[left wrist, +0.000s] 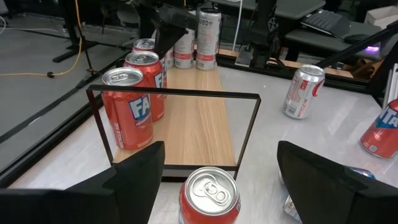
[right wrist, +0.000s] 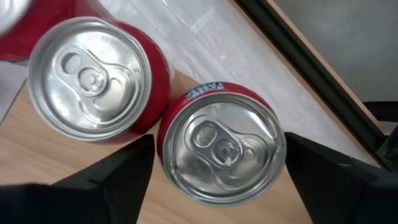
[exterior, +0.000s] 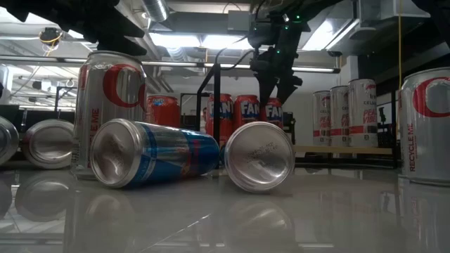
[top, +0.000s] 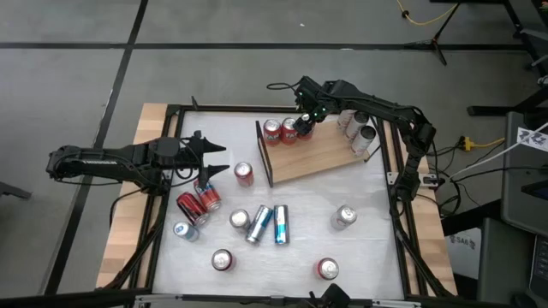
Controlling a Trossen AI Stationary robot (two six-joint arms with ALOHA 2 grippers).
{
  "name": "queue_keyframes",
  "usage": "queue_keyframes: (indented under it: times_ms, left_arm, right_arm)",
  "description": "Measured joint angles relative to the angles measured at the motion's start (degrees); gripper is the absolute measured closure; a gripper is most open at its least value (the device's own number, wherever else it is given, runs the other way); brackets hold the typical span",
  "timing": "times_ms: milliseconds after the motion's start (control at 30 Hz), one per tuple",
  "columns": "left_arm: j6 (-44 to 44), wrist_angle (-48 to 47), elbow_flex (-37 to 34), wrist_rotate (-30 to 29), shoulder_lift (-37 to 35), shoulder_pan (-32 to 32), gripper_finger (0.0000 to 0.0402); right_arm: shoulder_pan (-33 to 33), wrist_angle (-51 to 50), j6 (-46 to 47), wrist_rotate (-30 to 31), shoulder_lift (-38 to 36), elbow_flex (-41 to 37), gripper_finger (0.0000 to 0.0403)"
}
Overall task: Place canned beverage on shelf
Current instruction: Put the bottom right orange soda can on the shelf, then put the center orange soda can on the shelf
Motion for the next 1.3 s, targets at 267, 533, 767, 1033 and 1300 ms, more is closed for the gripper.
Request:
queue_keyframes:
  times_ms: [267, 533, 767, 1033, 1300]
  left_arm:
    - [-0.2, 0.0, 0.0, 0.3, 0.0, 0.0, 0.0099]
    - [-1.8, 0.0, 0.0, 1.3, 0.0, 0.0, 0.0099]
    - [-6.8, 1.3, 0.0, 0.6, 0.8, -0.1, 0.0099]
    - [-7.9, 8.5, 1.7, -2.4, 9.2, -1.9, 0.0099]
    - [-7.8, 4.4, 11.9, -3.2, 18.9, -3.1, 0.0099]
  right_arm:
    - [0.0, -0.6, -0.3, 0.1, -1.7, 4.9, 0.0062]
    - [0.0, -5.6, -1.5, 0.1, -4.6, 11.6, 0.0062]
    - [2.3, -5.9, -4.8, 0.7, -9.7, 12.2, 0.0062]
    - [12.1, -6.0, -9.8, 0.6, -13.1, 12.1, 0.0062]
    - [22.0, -10.2, -10.8, 6.3, -15.8, 12.0, 0.0061]
